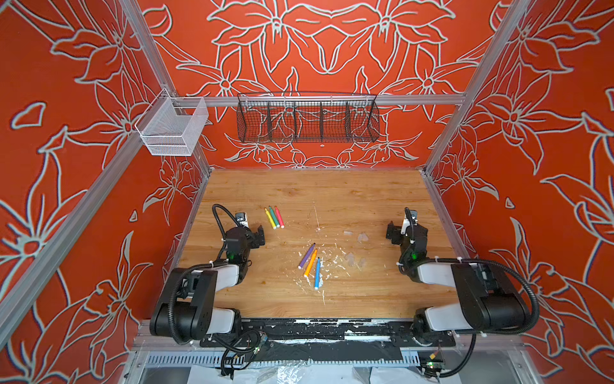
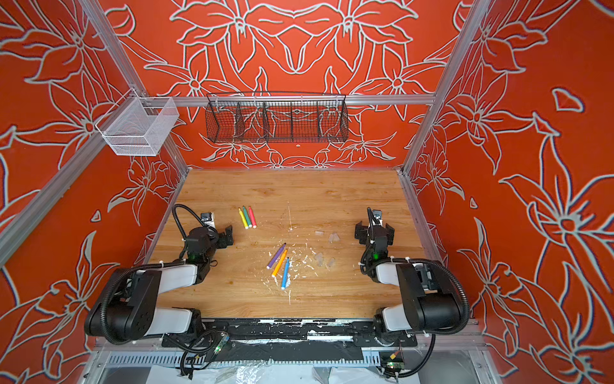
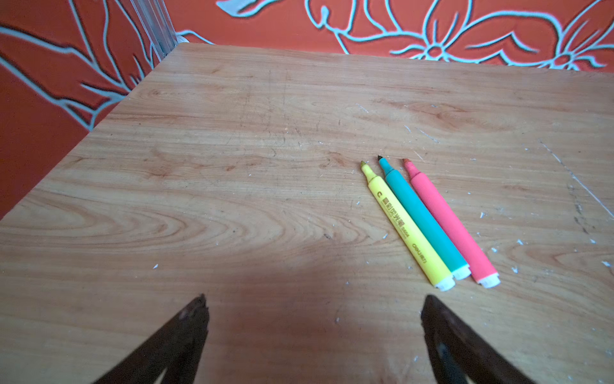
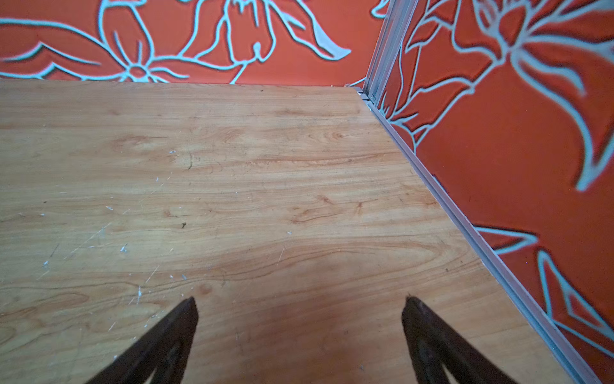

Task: Insert the pens into the pen caps
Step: 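Move the left gripper toward the purple, orange and blue markers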

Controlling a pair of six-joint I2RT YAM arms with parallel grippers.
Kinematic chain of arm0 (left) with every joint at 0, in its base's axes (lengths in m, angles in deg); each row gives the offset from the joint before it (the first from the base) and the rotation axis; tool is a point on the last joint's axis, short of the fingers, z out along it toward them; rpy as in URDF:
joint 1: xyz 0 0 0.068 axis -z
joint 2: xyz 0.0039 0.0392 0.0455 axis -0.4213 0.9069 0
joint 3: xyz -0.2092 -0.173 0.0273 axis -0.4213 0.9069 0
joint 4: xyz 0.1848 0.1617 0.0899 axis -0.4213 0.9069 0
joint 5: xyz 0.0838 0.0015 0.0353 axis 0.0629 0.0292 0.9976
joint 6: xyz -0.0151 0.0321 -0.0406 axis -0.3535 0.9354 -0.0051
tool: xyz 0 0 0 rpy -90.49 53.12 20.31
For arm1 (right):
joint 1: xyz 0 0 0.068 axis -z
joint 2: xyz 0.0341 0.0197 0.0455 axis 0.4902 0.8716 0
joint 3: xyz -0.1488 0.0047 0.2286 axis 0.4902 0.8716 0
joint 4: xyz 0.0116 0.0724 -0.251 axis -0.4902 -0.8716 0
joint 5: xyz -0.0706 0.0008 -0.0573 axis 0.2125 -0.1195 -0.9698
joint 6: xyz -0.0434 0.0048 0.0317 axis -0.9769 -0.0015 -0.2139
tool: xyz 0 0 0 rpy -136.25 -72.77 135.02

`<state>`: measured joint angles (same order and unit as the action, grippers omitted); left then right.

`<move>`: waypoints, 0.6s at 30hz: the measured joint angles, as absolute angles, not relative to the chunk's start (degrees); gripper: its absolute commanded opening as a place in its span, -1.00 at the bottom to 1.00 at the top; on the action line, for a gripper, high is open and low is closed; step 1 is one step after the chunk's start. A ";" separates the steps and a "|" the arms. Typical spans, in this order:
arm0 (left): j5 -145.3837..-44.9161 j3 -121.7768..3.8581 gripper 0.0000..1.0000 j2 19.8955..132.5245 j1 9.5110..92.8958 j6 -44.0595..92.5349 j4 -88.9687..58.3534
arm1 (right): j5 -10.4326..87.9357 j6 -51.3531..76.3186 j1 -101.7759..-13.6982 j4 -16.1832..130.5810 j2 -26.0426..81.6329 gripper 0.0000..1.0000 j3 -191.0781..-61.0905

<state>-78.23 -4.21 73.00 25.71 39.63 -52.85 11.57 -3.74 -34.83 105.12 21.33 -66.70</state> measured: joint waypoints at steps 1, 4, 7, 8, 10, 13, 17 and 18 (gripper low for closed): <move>-78.23 -4.21 0.94 73.00 25.71 39.63 -52.82 | 11.55 -3.74 -34.83 105.12 21.33 0.95 -66.70; -78.23 -4.21 0.94 73.00 25.71 39.63 -52.71 | 11.53 -3.72 -34.83 105.12 21.33 0.95 -66.70; -78.23 -4.21 0.94 73.00 25.71 39.65 -52.71 | 11.33 -3.74 -34.83 105.12 21.33 0.95 -66.70; -78.23 -4.21 0.94 73.00 25.71 39.65 -52.71 | 11.18 -3.74 -34.83 105.12 21.33 0.95 -66.70; -78.23 -4.21 0.94 73.00 25.71 39.65 -52.71 | 11.14 -3.72 -34.83 105.12 21.33 0.95 -66.70; -78.23 -4.21 0.94 73.00 25.71 39.65 -52.71 | 11.12 -3.72 -34.83 105.12 21.33 0.95 -66.70; -78.23 -4.21 0.94 73.00 25.71 39.65 -52.71 | 11.12 -3.74 -34.83 105.17 21.33 0.95 -66.70; -78.21 -4.21 0.94 73.00 25.71 39.67 -52.71 | 11.14 -3.74 -34.83 105.08 21.25 0.95 -66.70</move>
<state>-78.21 -4.21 73.00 25.71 39.67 -52.71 11.14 -3.74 -34.83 105.08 21.25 -66.70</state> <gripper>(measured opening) 0.971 0.974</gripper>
